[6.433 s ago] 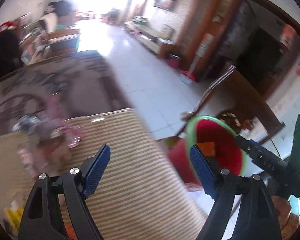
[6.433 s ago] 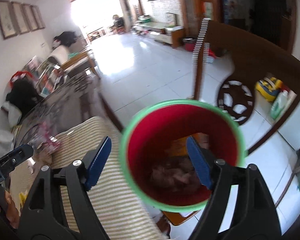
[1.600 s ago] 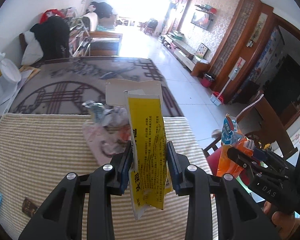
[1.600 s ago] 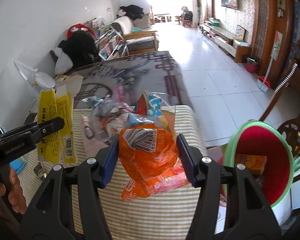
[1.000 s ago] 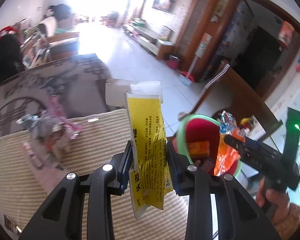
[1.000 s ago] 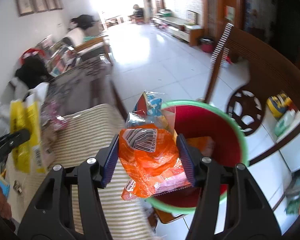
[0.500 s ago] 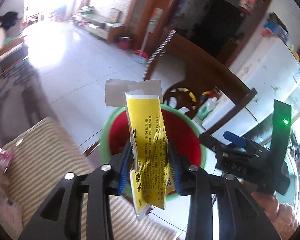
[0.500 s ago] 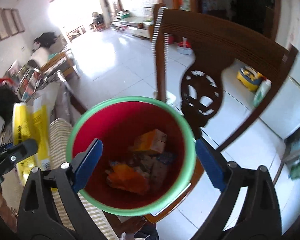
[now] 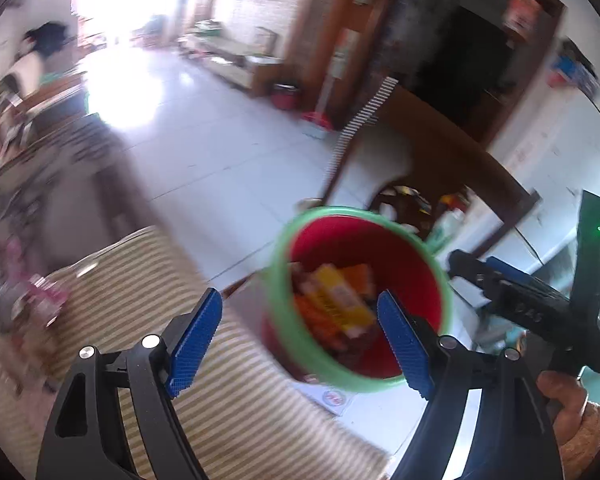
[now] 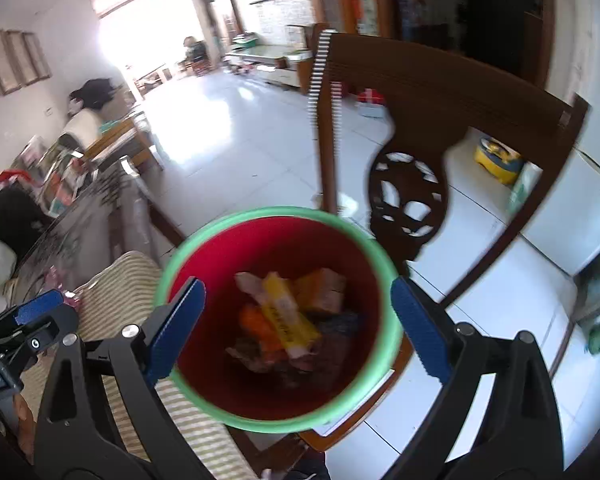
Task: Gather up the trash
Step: 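Move both open grippers back over the table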
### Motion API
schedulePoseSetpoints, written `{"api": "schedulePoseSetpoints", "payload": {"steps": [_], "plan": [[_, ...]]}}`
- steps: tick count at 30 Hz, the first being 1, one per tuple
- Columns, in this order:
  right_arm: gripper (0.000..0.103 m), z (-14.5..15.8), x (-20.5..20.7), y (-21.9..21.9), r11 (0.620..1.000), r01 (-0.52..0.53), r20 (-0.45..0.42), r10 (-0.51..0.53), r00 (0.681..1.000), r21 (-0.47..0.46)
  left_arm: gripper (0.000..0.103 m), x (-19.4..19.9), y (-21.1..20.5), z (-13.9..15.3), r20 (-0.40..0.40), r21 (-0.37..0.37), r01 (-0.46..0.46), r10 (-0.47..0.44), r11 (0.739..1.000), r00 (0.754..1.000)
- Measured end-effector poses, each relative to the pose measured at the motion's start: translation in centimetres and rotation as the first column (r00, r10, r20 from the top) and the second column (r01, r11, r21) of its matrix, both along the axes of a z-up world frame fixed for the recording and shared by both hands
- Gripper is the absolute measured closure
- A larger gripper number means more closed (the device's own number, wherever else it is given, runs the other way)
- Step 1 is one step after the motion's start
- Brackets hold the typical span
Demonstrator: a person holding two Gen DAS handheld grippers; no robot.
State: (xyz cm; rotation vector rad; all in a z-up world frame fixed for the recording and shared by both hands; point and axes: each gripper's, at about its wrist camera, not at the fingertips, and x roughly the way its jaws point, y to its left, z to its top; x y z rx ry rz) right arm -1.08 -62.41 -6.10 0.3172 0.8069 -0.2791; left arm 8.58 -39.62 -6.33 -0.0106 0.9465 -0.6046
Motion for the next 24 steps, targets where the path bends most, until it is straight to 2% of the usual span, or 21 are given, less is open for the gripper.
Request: {"api": "schedulePoseSetpoints", "payload": {"steps": [3, 5, 9, 12, 14, 17, 21, 23, 24], "plan": [[0.011, -0.2, 1.7, 2.5, 0.997, -0.072, -0.011, 0.072, 0.997, 0.000, 0.026, 0.3, 4.2, -0.5, -0.004, 0.009, -0.104, 0.104, 0.995, 0.995], [0.011, -0.5, 2.5, 4.1, 0.993, -0.114, -0.019, 0.115, 0.993, 0.003, 0.026, 0.2, 7.8, -1.1, -0.016, 0.015, -0.196, 0.196, 0.981, 0.980], [0.011, -0.8, 4.4, 8.1, 0.977, -0.211, -0.033, 0.211, 0.977, 0.001, 0.026, -0.6, 14.9, -2.7, -0.046, 0.044, -0.368, 0.370, 0.929, 0.928], [0.011, -0.9, 5.5, 11.5, 0.960, -0.280, -0.035, 0.280, 0.959, -0.002, 0.026, -2.3, 21.4, -4.1, -0.070, 0.080, -0.511, 0.517, 0.856, 0.853], [0.011, -1.0, 6.2, 13.7, 0.947, -0.320, -0.036, 0.320, 0.947, -0.004, 0.026, -3.4, 24.4, -5.0, -0.092, 0.100, -0.571, 0.579, 0.815, 0.810], [0.011, -1.4, 7.2, 17.2, 0.926, -0.377, -0.060, 0.377, 0.924, -0.001, 0.026, -5.8, 29.4, -6.2, -0.123, 0.112, -0.665, 0.674, 0.738, 0.728], [0.011, -2.1, 7.8, 22.9, 0.883, -0.468, -0.087, 0.466, 0.880, -0.004, 0.026, -9.7, 36.0, -7.4, -0.121, 0.159, -0.779, 0.795, 0.607, 0.595], [0.011, -2.4, 7.8, 25.2, 0.864, -0.502, -0.098, 0.499, 0.861, -0.014, 0.026, -11.2, 38.7, -8.1, -0.124, 0.171, -0.806, 0.824, 0.566, 0.553], [0.011, -2.6, 7.8, 26.5, 0.854, -0.520, -0.110, 0.515, 0.850, -0.016, 0.026, -11.9, 39.7, -8.6, -0.130, 0.180, -0.811, 0.830, 0.557, 0.542]]}}
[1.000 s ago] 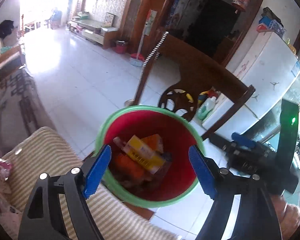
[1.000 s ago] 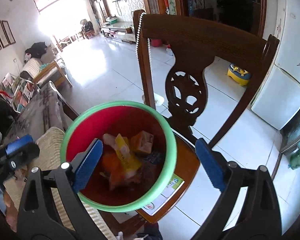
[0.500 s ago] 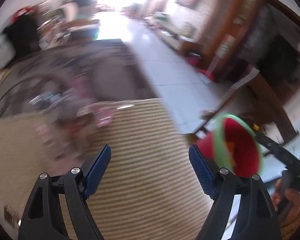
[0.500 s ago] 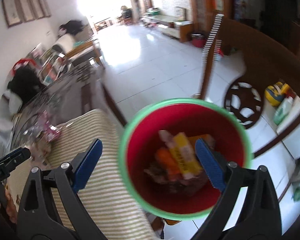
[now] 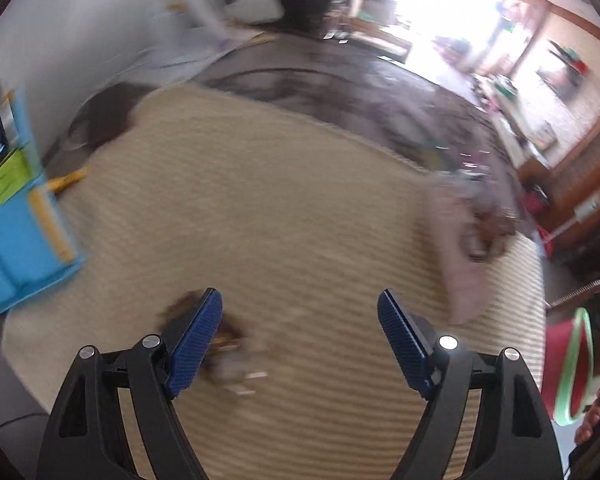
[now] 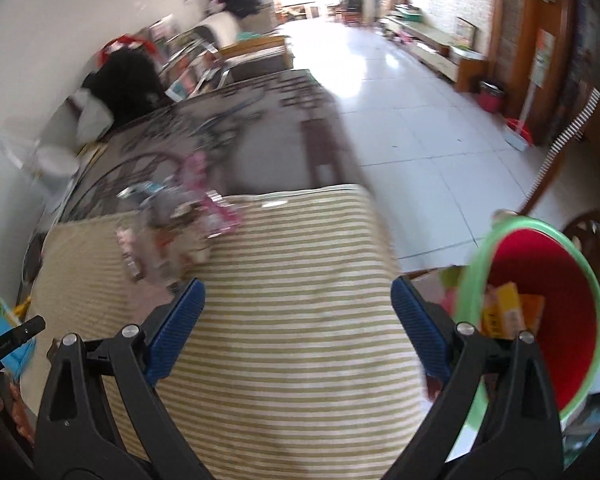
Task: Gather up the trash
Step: 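Move both open grippers back over the table, then grasp the brown Baisha cigarette pack with the left gripper while the right grasps the pink carton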
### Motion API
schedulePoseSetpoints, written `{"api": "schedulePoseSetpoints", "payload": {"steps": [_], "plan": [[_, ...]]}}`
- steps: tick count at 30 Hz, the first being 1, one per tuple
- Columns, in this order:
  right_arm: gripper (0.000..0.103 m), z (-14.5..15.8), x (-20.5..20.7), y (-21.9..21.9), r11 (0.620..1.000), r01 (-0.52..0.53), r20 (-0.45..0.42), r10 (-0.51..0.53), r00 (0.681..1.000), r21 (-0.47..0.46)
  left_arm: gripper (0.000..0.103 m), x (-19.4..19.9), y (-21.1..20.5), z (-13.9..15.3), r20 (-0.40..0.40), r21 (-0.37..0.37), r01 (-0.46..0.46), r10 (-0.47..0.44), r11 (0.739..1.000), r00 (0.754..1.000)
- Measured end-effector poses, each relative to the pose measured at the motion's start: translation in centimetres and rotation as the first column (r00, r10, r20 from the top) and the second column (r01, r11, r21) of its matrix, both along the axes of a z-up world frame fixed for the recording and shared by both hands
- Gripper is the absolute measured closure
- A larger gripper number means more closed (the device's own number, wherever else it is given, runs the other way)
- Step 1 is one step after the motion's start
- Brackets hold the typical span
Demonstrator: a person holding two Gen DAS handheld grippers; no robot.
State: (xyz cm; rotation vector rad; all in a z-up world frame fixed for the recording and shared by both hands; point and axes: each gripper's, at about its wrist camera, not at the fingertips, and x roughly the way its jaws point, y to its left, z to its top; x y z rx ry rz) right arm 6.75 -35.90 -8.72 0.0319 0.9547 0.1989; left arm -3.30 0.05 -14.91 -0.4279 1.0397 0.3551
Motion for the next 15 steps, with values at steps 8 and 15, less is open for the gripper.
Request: {"api": "schedulePoseSetpoints", "payload": {"steps": [8, 15], "plan": [[0.010, -1.7, -0.2, 6.9, 0.997, -0.080, -0.074, 0.080, 0.994, 0.003, 0.026, -3.5, 2.4, -1.6, -0.070, 0.141, 0.310, -0.302, 0.940, 0.951], [0.010, -3.6, -0.5, 12.4, 0.988, -0.148, -0.138, 0.152, 0.979, 0.042, 0.025, -3.8, 2.1, -1.1, -0.099, 0.218, 0.597, -0.591, 0.772, 0.801]]}}
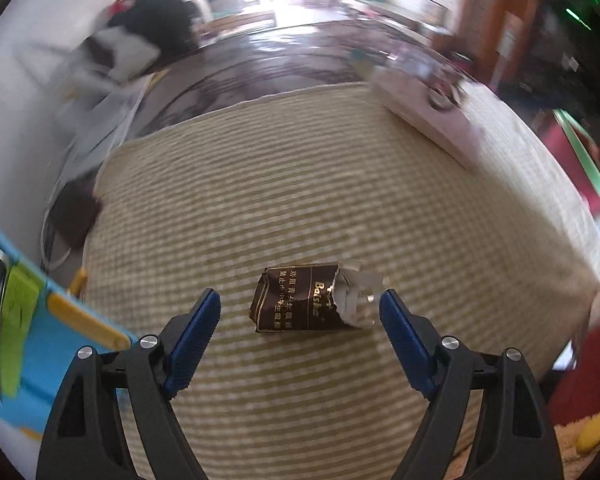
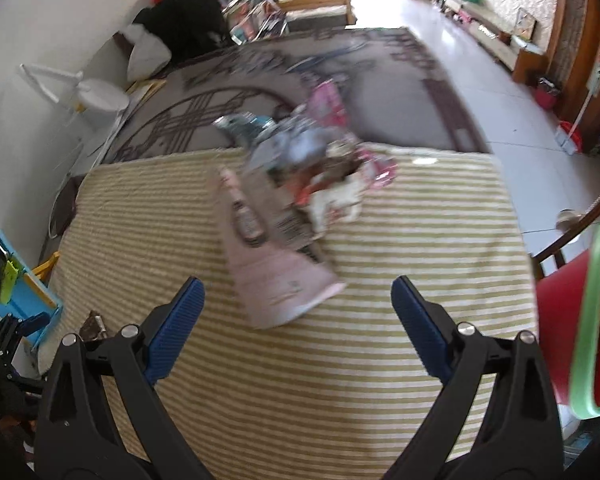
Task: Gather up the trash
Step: 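Grasp the brown Baisha cigarette pack with the left gripper while the right grasps the pink carton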
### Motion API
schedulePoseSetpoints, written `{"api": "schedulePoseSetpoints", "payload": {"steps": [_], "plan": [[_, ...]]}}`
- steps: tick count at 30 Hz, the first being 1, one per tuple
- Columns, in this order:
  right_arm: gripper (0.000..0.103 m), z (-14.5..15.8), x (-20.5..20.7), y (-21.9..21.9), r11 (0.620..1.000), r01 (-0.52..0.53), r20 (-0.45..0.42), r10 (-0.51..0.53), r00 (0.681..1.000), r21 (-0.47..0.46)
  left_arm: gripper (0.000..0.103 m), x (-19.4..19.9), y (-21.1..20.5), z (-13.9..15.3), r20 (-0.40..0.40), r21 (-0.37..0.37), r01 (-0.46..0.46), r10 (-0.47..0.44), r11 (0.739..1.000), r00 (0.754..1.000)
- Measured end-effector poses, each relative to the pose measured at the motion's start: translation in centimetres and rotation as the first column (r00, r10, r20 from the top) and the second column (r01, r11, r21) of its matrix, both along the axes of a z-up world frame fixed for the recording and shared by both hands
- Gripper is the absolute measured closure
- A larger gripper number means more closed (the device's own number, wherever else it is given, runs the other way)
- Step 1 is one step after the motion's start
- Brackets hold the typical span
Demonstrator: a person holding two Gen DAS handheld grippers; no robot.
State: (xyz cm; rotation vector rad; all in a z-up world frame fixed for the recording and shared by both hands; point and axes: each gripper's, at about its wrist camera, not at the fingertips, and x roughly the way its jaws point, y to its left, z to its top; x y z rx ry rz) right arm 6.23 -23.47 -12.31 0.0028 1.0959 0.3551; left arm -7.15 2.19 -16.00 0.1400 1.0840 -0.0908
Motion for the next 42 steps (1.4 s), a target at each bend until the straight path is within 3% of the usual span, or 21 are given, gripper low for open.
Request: {"api": "schedulePoseSetpoints", "payload": {"steps": [3, 9, 12, 14, 15, 17, 21, 27, 30, 32, 33, 35, 38, 40, 42], "plan": [[0.010, -1.2, 0.0, 2.1, 1.000, -0.016, -0.014, 0.016, 1.000, -0.012, 0.025, -0.5, -0.2, 0.2, -0.012, -0.005, 0.066, -0.066, 0.998, 0.998], [0.010, -2.9, 2.1, 5.4, 0.992, -0.032, 0.001, 0.032, 0.999, -0.122, 0.024, -0.5, 0.9, -0.9, -0.037, -0.008, 0.156, -0.157, 0.988, 0.987], [0.010, -4.5, 3.3, 7.4, 0.970, -0.075, -0.009, 0.075, 0.997, -0.230, 0.024, -0.3, 1.2, -1.4, -0.041, -0.003, 0.179, -0.179, 0.984, 0.983], [0.021, -5.8, 3.7, 8.2, 0.947, -0.079, -0.031, 0.073, 0.997, -0.311, 0.024, 0.0, 1.1, -1.7, -0.046, 0.004, 0.210, -0.209, 0.978, 0.977], [0.038, -6.2, 3.8, 8.2, 0.944, -0.069, -0.042, 0.058, 0.997, -0.323, 0.023, 0.1, 1.0, -1.8, -0.049, 0.009, 0.222, -0.221, 0.975, 0.974], [0.042, -5.9, 3.4, 7.9, 0.954, -0.060, -0.041, 0.050, 0.998, -0.295, 0.023, 0.2, 0.6, -2.2, -0.053, 0.032, 0.258, -0.256, 0.966, 0.965], [0.058, -4.7, 1.5, 7.6, 0.967, -0.072, -0.052, 0.060, 0.997, -0.246, 0.023, 0.5, -0.4, -2.4, -0.042, 0.045, 0.325, -0.324, 0.945, 0.945], [0.058, -4.5, -1.0, 7.2, 0.984, -0.047, -0.110, 0.028, 0.994, -0.175, 0.022, 1.9, -1.9, -3.7, -0.056, 0.079, 0.398, -0.395, 0.914, 0.917], [0.058, -4.0, -2.1, 7.0, 0.990, -0.026, -0.118, 0.010, 0.993, -0.140, 0.022, 3.5, -1.9, -3.9, -0.062, 0.026, 0.356, -0.354, 0.934, 0.933], [0.048, -3.8, -2.6, 6.6, 0.991, -0.006, -0.114, -0.009, 0.993, -0.131, 0.021, 4.4, -2.0, -4.3, -0.076, 0.011, 0.324, -0.323, 0.946, 0.944], [0.039, -3.7, -2.8, 6.4, 0.992, 0.002, -0.109, -0.016, 0.994, -0.128, 0.022, 4.9, -2.1, -4.4, -0.077, 0.010, 0.302, -0.300, 0.953, 0.951], [0.035, -3.4, -3.1, 6.2, 0.992, 0.019, -0.097, -0.031, 0.995, -0.122, 0.022, 6.0, -2.1, -4.5, -0.077, 0.023, 0.236, -0.233, 0.972, 0.969], [0.030, -3.1, -2.9, 6.1, 0.992, 0.030, -0.087, -0.042, 0.995, -0.126, 0.022, 7.5, -1.2, -4.5, -0.099, -0.067, 0.109, -0.115, 0.992, 0.988], [0.026, -3.0, -3.1, 6.1, 0.991, 0.031, -0.082, -0.042, 0.996, -0.128, 0.022, 7.9, -0.3, -4.0, -0.106, -0.158, 0.049, -0.066, 0.986, 0.992], [0.024, -2.9, -3.2, 6.1, 0.991, 0.029, -0.078, -0.039, 0.996, -0.128, 0.022, 7.7, 0.3, -3.3, -0.094, -0.202, 0.040, -0.060, 0.979, 0.994]]}}
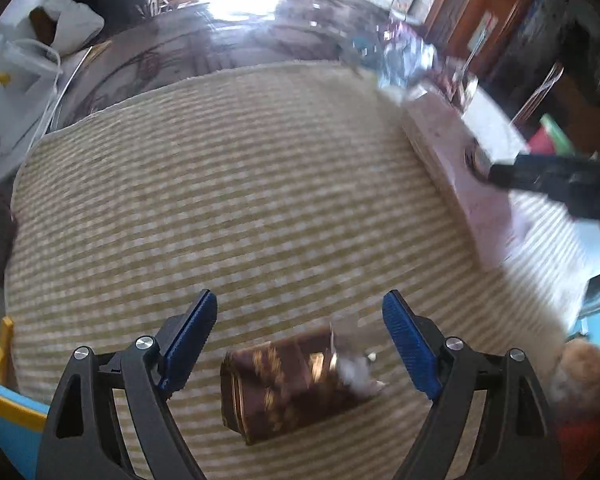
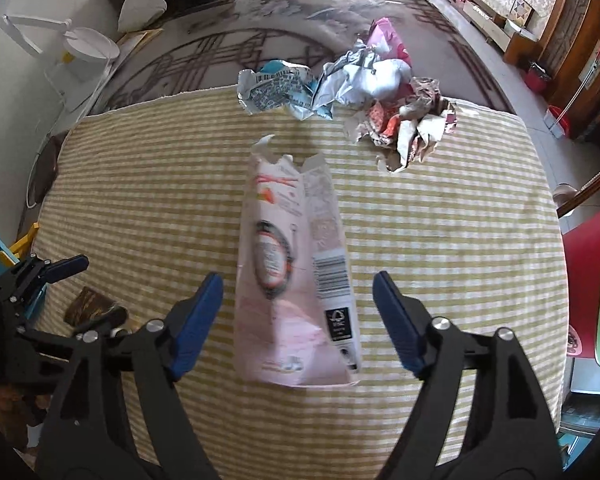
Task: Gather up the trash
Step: 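Grasp the brown Baisha cigarette pack with the left gripper while the right grasps the pink carton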
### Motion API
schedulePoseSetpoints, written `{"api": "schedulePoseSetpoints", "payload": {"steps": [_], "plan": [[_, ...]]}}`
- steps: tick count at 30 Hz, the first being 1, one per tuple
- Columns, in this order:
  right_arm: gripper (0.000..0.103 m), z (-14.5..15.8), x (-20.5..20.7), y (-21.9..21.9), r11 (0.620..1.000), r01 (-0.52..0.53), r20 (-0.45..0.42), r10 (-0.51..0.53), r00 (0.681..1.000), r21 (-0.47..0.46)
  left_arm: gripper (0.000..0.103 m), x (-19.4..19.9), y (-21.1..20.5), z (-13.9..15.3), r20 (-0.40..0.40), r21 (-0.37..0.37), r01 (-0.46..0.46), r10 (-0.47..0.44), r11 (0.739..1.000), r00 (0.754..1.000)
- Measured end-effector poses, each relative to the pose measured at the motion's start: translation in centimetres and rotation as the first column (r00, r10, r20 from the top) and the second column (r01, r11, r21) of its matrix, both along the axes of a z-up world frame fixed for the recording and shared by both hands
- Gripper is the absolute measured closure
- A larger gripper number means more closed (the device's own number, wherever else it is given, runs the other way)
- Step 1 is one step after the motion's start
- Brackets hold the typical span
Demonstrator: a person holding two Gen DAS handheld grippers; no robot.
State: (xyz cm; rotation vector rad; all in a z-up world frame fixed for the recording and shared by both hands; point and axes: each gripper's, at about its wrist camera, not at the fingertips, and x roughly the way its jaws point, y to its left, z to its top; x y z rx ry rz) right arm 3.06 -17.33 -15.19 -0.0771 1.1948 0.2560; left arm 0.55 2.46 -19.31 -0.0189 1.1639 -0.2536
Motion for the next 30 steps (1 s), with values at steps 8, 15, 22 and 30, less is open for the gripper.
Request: {"api": "schedulePoseSetpoints", "payload": {"steps": [8, 15, 22, 30], "plan": [[0.018, -0.6, 0.0, -0.3, 1.000, 0.010, -0.017, -0.010, 1.000, 0.009, 0.022, -3.4, -0.4, 1.0, 0.045, 0.118, 0.203, -0.209, 0.972, 0.977], [0.014, -1.0, -0.2, -0.1, 1.000, 0.010, -0.028, -0.010, 1.000, 0.012, 0.020, -4.7, -1.7, -0.8, -0.001, 0.192, 0.328, -0.334, 0.925, 0.943], [0.014, -1.1, -0.4, 0.1, 1.000, 0.015, -0.033, -0.015, 0.999, 0.015, 0.022, -1.9, -2.7, -2.1, -0.022, 0.249, 0.188, -0.189, 0.950, 0.982], [0.005, -1.6, 0.4, -0.4, 0.999, 0.043, -0.044, -0.042, 0.998, 0.014, 0.021, -0.7, 1.2, 0.7, -0.012, 0.028, 0.007, -0.007, 1.000, 1.000]]}}
